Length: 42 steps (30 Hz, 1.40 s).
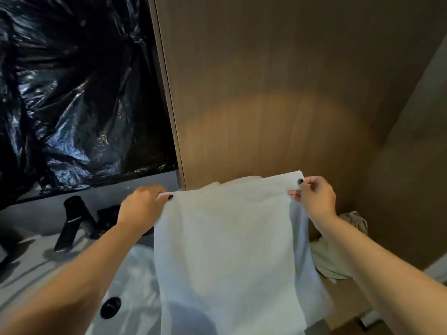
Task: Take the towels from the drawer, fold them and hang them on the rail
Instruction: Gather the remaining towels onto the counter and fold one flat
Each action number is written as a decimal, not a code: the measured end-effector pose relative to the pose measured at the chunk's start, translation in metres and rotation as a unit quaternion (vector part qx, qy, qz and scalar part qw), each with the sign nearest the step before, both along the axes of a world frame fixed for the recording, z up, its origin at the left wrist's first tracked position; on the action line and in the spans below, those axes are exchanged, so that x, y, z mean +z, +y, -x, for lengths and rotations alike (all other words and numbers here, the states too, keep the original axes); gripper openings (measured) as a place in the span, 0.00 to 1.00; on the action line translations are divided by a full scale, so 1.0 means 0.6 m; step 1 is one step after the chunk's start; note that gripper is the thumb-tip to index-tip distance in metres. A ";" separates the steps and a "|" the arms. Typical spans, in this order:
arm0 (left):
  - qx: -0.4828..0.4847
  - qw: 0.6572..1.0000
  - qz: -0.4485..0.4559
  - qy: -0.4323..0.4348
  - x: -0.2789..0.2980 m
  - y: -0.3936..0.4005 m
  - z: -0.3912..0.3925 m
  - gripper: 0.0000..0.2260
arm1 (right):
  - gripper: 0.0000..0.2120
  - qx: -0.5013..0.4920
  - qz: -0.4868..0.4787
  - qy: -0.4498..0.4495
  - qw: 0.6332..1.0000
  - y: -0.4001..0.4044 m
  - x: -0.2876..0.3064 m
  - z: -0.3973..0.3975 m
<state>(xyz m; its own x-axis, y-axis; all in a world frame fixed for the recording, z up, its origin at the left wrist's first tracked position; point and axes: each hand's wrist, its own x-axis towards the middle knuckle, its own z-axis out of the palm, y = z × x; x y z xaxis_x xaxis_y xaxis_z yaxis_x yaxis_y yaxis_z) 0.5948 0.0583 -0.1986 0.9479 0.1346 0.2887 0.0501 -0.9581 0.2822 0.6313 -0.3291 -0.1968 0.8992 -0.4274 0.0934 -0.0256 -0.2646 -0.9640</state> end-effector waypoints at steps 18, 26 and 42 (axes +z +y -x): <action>-0.206 0.975 0.076 -0.044 -0.169 -0.168 -0.006 0.27 | 0.28 0.289 0.458 -0.070 0.838 0.179 -0.137 0.016; -0.155 0.987 0.025 -0.026 -0.195 -0.135 0.014 0.31 | 0.40 0.232 0.455 -0.009 0.860 0.127 -0.175 -0.028; -0.137 0.985 0.082 -0.060 -0.211 -0.177 0.065 0.28 | 0.28 0.261 0.485 -0.165 0.818 0.188 -0.206 0.091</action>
